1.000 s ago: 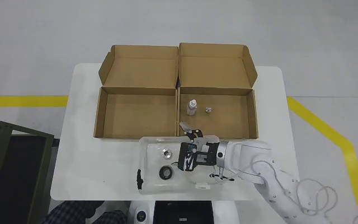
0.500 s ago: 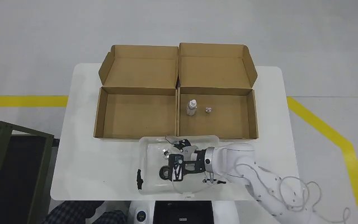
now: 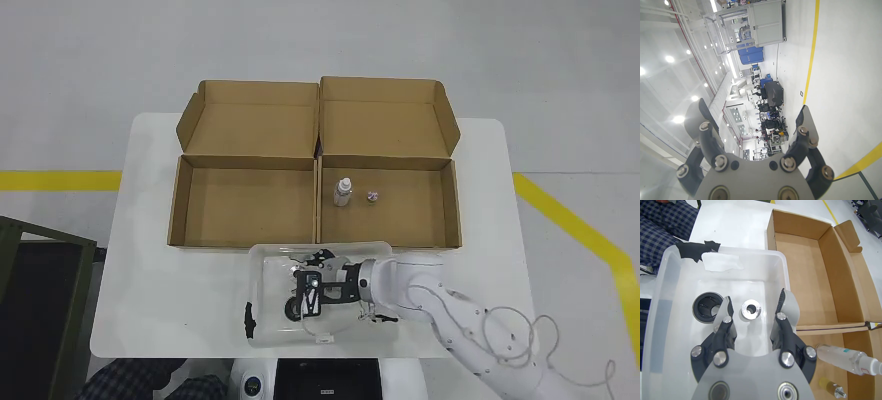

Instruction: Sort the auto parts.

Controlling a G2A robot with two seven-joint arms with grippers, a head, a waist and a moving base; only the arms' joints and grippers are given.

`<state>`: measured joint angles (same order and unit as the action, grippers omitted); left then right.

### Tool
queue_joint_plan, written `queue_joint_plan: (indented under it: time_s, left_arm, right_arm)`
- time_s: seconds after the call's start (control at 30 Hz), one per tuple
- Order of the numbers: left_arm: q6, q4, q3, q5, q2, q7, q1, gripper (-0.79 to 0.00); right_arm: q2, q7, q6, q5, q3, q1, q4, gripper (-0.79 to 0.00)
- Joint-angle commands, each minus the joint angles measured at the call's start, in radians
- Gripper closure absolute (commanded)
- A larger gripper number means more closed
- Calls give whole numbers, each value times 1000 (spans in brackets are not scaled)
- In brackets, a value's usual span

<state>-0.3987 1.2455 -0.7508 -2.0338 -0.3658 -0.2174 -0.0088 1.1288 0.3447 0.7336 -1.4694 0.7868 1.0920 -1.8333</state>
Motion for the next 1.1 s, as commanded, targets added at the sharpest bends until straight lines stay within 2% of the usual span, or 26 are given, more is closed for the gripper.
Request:
queue_joint_plan:
  time_s: [0.0, 1.07]
  left_arm:
    - [0, 0, 0, 0, 0, 0, 0, -785]
    - [0, 0, 0, 0, 0, 0, 0, -785]
  right_arm:
    - [2, -3, -2, -4, -5, -4, 12, -406]
    - [54, -27, -20, 13, -85, -80, 218, -372]
